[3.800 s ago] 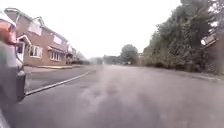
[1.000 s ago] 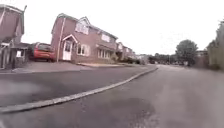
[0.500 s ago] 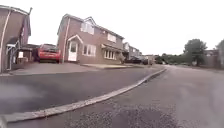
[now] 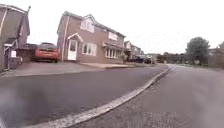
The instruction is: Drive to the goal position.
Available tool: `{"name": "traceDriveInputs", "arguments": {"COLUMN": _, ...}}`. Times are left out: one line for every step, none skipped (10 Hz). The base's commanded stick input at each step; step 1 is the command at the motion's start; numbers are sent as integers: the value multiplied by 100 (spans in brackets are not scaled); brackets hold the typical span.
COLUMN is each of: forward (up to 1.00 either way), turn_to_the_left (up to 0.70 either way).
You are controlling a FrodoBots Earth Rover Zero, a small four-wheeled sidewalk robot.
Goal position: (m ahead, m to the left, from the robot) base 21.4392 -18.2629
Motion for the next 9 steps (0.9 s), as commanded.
{"name": "traceDriveInputs", "arguments": {"forward": 100, "turn_to_the_left": 0}}
{"name": "traceDriveInputs", "arguments": {"forward": 100, "turn_to_the_left": 0}}
{"name": "traceDriveInputs", "arguments": {"forward": 100, "turn_to_the_left": 0}}
{"name": "traceDriveInputs", "arguments": {"forward": 100, "turn_to_the_left": 0}}
{"name": "traceDriveInputs", "arguments": {"forward": 100, "turn_to_the_left": 0}}
{"name": "traceDriveInputs", "arguments": {"forward": 100, "turn_to_the_left": 0}}
{"name": "traceDriveInputs", "arguments": {"forward": 100, "turn_to_the_left": -34}}
{"name": "traceDriveInputs", "arguments": {"forward": 100, "turn_to_the_left": -40}}
{"name": "traceDriveInputs", "arguments": {"forward": 100, "turn_to_the_left": -40}}
